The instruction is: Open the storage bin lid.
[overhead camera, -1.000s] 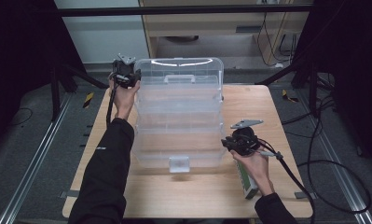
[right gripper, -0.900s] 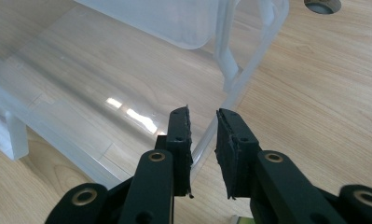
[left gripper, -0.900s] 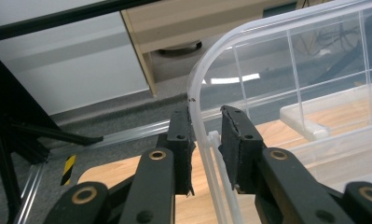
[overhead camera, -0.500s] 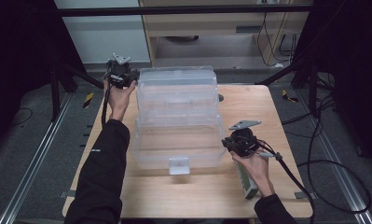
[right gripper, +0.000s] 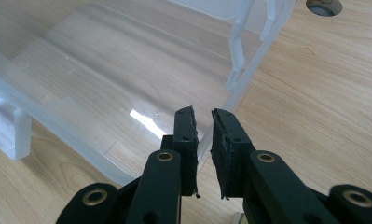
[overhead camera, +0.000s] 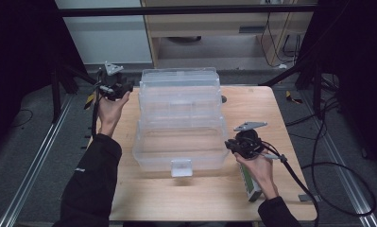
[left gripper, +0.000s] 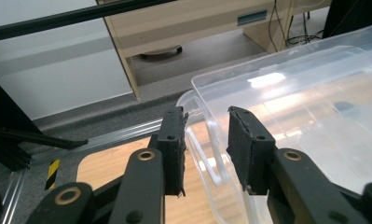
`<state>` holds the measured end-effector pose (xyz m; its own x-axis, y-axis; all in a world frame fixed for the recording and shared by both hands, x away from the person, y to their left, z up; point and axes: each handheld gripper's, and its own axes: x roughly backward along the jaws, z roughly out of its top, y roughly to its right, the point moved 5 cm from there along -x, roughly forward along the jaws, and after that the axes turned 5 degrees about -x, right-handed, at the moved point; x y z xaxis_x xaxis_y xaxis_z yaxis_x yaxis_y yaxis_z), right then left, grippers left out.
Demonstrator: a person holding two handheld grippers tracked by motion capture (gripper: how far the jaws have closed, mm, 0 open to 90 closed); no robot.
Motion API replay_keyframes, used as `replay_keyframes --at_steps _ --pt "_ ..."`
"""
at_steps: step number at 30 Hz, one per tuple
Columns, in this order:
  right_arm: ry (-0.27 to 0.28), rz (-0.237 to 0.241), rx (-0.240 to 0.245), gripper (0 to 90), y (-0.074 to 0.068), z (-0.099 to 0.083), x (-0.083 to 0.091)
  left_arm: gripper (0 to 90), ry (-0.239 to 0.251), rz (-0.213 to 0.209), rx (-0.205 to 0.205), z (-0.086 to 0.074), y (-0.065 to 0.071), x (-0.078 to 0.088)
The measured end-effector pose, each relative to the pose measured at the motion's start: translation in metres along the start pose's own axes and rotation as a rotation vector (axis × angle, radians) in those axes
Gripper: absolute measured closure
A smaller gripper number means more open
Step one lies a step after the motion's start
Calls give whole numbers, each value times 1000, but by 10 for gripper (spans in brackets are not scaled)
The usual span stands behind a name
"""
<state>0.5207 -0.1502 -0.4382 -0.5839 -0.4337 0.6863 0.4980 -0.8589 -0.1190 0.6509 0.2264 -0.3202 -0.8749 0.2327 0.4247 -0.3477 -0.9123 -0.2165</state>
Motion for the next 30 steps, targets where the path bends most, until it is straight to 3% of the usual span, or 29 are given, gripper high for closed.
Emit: replay_keyframes --at_steps 2,6,11,17,28,30 --pt "-4 -5 7 801 0 0 0 655 -2 -4 -23 -3 3 9" --pt "-6 -5 11 800 0 1 0 654 4 -34 -19 -12 7 27" --pt "-11 0 7 797 0 1 0 650 4 -37 -53 -26 13 50" --pt "-11 6 10 793 0 1 0 647 9 -58 -50 -43 19 70" --pt "-14 8 21 787 1 2 -1 650 -8 -94 -40 -91 36 76" --pt "-15 6 23 787 1 2 -1 650 -29 -98 -39 -101 39 77"
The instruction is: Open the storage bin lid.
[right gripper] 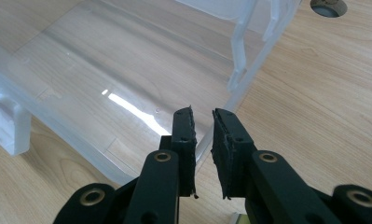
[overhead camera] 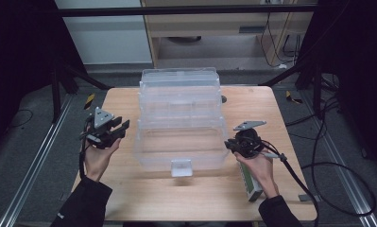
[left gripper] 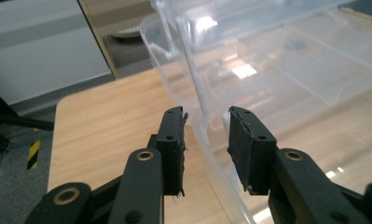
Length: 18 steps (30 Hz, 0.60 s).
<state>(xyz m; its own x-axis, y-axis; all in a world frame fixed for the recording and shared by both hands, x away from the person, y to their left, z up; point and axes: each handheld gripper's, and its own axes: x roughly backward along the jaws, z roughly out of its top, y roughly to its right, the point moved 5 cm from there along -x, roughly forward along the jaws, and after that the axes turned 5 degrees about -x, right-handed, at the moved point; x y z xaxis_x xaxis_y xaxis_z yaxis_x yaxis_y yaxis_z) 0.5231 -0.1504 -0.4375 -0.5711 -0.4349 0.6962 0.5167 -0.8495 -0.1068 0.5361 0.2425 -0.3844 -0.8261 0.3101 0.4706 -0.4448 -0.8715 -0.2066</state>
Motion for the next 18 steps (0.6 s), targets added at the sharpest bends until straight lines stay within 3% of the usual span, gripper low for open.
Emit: replay_keyframes --at_steps 7,13,18 --pt "28 -15 -3 767 4 6 3 640 -73 -27 24 -32 13 1" --pt "17 -17 3 716 6 5 -4 596 -132 -70 0 -42 27 -6" --pt "21 0 -13 687 7 1 -7 584 -169 -73 -23 -49 33 -15"
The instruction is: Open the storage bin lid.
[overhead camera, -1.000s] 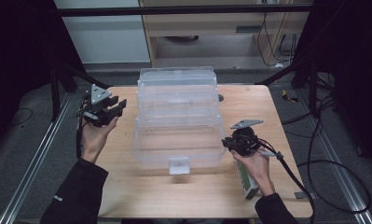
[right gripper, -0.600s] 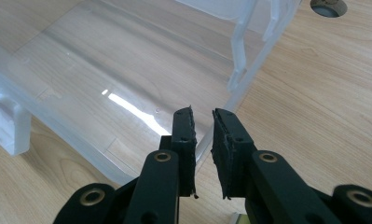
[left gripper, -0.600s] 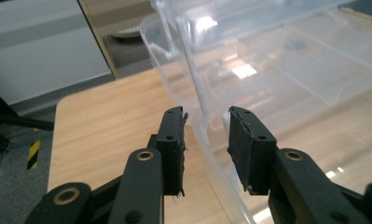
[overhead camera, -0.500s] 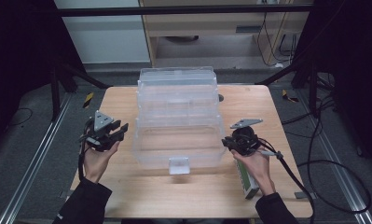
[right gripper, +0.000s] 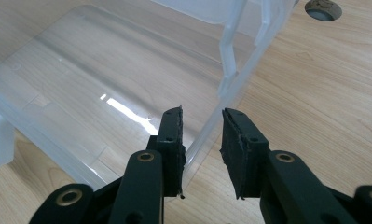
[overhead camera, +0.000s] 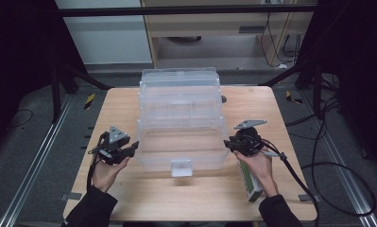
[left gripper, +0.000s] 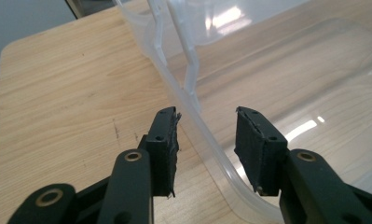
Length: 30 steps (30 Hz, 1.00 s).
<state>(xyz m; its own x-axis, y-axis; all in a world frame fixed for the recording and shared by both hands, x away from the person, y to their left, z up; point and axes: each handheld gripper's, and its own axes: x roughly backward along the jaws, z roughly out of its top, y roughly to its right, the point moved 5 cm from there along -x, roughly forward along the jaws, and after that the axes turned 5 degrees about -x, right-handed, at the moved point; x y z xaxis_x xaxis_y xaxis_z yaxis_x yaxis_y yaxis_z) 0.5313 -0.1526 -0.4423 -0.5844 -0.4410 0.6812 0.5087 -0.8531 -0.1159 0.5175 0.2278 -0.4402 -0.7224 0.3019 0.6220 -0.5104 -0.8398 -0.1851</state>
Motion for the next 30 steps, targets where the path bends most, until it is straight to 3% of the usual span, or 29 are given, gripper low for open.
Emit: replay_keyframes --at_steps 8,18,23,30 --pt "-2 2 9 693 -1 -1 -4 642 -43 -44 2 -4 1 -12" --pt "-7 1 -9 708 -2 -1 -3 662 -86 -9 -12 -6 3 -25" --pt "-10 -3 -13 715 -2 -2 -2 677 -95 -35 1 -5 2 -28" --pt "-26 -26 -9 714 -5 -5 3 694 -96 -24 -16 -2 4 -32"
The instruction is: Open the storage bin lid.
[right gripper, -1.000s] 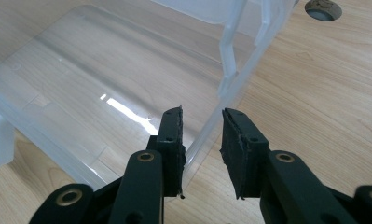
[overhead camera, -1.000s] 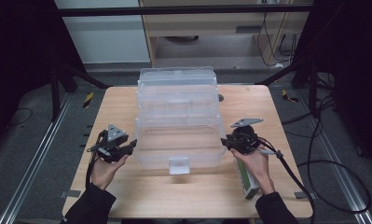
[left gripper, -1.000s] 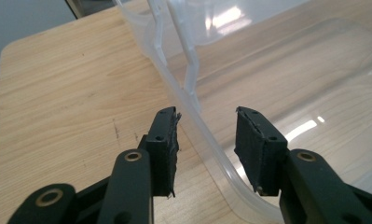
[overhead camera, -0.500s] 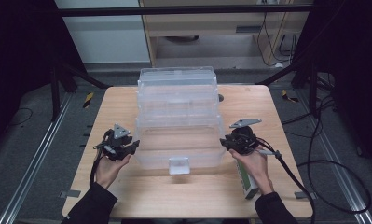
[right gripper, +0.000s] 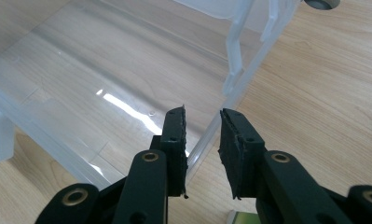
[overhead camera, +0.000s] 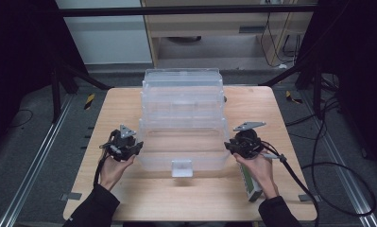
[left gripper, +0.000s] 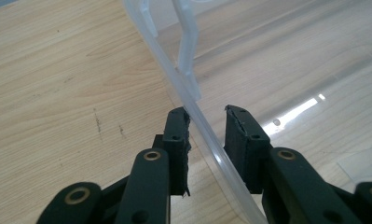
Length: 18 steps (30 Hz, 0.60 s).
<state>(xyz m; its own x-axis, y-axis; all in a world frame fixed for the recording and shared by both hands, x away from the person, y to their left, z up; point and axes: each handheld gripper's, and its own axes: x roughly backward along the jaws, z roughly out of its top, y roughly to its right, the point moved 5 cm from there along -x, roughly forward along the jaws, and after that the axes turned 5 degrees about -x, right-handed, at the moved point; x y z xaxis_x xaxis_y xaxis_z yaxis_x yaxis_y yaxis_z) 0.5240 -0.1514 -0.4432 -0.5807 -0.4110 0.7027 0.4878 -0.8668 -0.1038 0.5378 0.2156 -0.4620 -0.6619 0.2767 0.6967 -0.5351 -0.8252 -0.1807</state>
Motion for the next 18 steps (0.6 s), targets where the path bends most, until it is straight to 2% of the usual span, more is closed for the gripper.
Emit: replay_keyframes --at_steps 8,18 --pt "14 15 2 712 2 -1 0 688 2 8 4 -1 2 1" --pt "14 -1 3 714 3 -1 0 662 7 5 -15 -1 4 2"
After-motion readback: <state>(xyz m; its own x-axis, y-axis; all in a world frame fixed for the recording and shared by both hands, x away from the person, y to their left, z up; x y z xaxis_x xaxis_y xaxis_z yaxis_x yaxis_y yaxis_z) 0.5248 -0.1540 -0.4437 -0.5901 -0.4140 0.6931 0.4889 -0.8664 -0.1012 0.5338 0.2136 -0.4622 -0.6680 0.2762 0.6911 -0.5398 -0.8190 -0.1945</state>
